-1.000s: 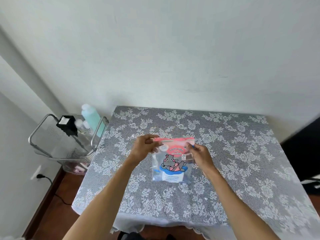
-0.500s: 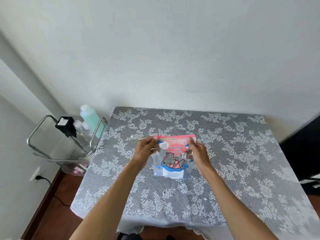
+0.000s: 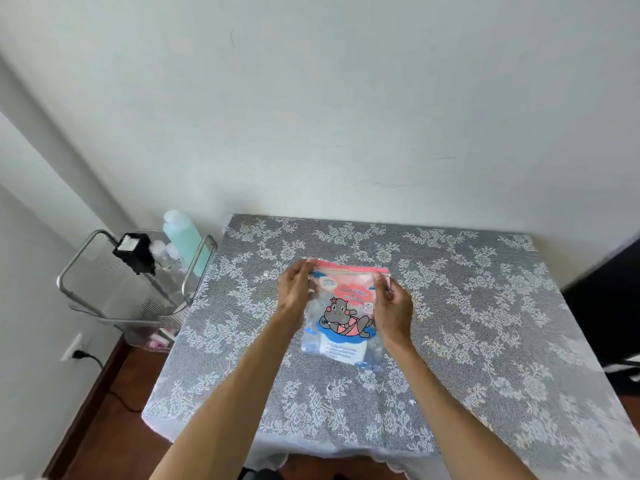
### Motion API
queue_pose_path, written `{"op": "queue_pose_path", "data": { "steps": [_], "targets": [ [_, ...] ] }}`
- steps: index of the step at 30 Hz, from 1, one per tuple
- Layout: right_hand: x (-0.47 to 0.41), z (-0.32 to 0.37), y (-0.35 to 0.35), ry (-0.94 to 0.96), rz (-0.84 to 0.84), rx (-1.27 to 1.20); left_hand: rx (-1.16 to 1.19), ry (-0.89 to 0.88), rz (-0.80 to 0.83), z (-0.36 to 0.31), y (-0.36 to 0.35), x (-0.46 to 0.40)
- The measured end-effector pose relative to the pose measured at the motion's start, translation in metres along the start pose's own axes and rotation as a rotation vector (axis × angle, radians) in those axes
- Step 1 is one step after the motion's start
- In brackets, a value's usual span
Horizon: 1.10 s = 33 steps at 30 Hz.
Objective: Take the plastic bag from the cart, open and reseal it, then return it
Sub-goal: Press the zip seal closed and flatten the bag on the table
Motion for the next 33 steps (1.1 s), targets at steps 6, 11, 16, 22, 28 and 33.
{"op": "queue_pose_path", "data": {
  "steps": [6,11,16,22,28,33],
  "targets": [
    [-0.002,-0.01,0.006,-0.101,0.066,-0.127,-0.078,-0.125,0.172,-0.017,-0.01,0.004],
    [-0.013,-0.012,0.008,-0.157,0.115,-0.217,-0.172,-0.014,0.27,-0.001,-0.018,0.003],
    [-0.017,-0.025,0.009,-0.282,0.134,-0.328,-0.206,-0.002,0.194,0.007,-0.001,0.0],
    [-0.013,-0.03,-0.008,-0.379,0.221,-0.58,-0.136,-0.018,0.221,0.003,0.0,0.004],
    [-0.018,-0.02,-0.01,-0.333,0.231,-0.623,-0.018,-0.047,0.218,-0.004,-0.005,0.008],
    [-0.014,-0.016,-0.01,-0.275,0.193,-0.591,-0.001,-0.15,0.182,-0.017,-0.009,0.01]
  ]
}}
Point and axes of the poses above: each hand's wrist, its own x-axis away from the middle knuckle, its own y-axis out of the back of the hand, z = x × y, the point moved 10 cm from there along -x, towards the middle knuckle, and after that the axes turned 14 degrees about z, right-handed, at the moved point
